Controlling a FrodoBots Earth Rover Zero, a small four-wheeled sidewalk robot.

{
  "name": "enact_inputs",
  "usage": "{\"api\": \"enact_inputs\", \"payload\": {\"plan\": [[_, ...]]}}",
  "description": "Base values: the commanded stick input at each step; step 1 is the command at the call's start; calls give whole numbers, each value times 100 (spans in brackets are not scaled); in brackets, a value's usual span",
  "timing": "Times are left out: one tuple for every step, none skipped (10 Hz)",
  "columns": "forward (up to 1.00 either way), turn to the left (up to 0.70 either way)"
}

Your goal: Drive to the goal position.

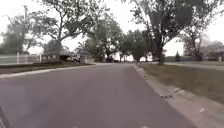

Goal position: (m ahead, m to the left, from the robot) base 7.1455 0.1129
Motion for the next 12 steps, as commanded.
{"api": "enact_inputs", "payload": {"plan": [[70, 0], [70, 0], [70, 0], [70, 0], [70, 0], [70, 0], [70, 0], [70, 0], [70, 0], [70, 0], [70, 0], [70, 0]]}}
